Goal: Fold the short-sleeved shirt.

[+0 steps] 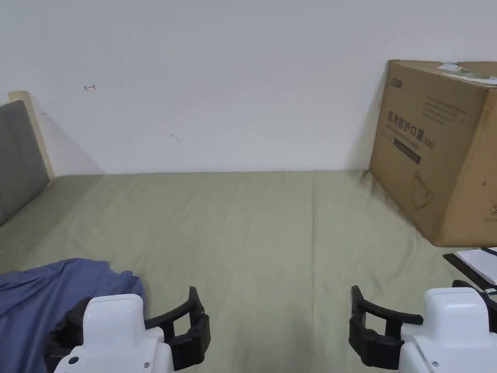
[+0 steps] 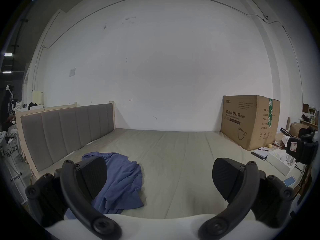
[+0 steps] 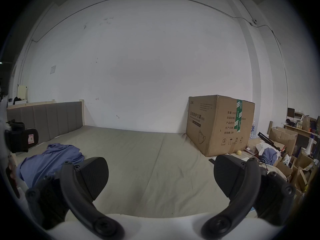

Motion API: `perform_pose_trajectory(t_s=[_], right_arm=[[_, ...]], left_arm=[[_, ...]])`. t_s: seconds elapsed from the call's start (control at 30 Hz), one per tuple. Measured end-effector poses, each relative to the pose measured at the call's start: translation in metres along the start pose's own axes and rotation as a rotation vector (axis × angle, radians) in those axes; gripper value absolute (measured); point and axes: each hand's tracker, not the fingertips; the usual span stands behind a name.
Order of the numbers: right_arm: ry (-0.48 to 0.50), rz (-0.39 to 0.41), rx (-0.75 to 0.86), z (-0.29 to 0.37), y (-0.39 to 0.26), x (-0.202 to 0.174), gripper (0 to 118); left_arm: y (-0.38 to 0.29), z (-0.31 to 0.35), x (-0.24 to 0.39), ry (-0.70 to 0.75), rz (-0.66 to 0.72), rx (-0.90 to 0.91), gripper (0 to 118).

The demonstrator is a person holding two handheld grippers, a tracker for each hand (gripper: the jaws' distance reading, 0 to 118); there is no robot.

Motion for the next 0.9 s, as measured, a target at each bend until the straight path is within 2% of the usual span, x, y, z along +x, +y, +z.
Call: perform_pose_trajectory(t_s=[0.73,0.77,0.83,0.87,0.9], right_arm=[[0.010,0.001,-0.004,-0.004,0.000,0.000,118],[0.004,-0.020,-0.003,-0.005,0.001,0.002,118],[-0.013,-0.141,0.005,-0.006,0.000,0.010,118],[-0.012,-0.247,0.000,-0.008,-0.001,0.017,118],[-0.006,-0.424,-0.025,-0.010,-0.005,0.027,118]], left_arm=[[0.002,-0.003,0.002,-0.010,-0.016,-0.013,118],[0.003,-0.004,0.002,-0.010,-0.015,-0.013,118],[0.006,-0.004,0.006,0.001,-0.025,-0.012,118],[0.007,-0.005,0.009,0.014,-0.062,0.002,118],[0.008,-0.005,0.014,0.031,-0.145,0.033,118]])
